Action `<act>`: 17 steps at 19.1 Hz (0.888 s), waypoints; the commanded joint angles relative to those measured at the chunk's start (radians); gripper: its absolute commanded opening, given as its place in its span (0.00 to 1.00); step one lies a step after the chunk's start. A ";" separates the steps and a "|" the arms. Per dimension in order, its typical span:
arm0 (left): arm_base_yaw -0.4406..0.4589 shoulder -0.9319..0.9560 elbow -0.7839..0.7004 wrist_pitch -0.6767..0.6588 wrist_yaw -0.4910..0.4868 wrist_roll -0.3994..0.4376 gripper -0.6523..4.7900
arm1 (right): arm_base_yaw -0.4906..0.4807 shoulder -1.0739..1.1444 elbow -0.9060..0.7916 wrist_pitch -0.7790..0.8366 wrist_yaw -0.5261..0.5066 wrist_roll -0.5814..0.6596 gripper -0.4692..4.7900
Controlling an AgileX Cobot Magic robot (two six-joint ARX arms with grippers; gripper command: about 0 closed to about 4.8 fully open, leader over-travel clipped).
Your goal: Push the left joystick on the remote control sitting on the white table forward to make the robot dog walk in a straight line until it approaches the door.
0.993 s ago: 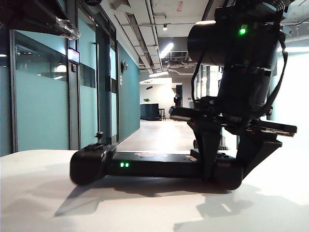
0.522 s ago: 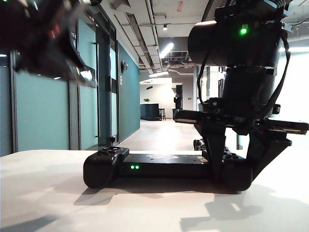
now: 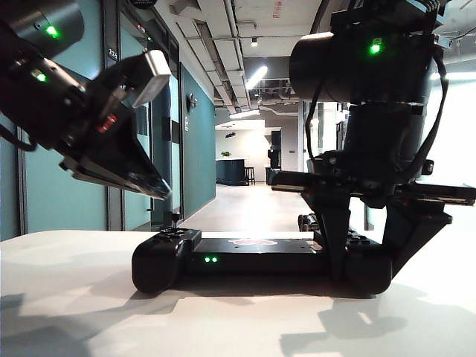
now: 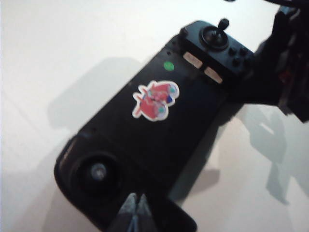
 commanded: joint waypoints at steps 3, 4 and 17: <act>-0.001 0.065 0.003 0.055 0.030 0.003 0.11 | -0.001 0.000 0.001 -0.016 -0.003 0.011 0.39; -0.001 0.074 0.003 0.060 0.030 0.003 0.11 | -0.001 0.000 0.001 -0.016 -0.003 0.011 0.39; 0.000 0.146 0.004 0.143 0.022 -0.008 0.11 | -0.001 0.000 0.001 -0.017 -0.003 0.011 0.39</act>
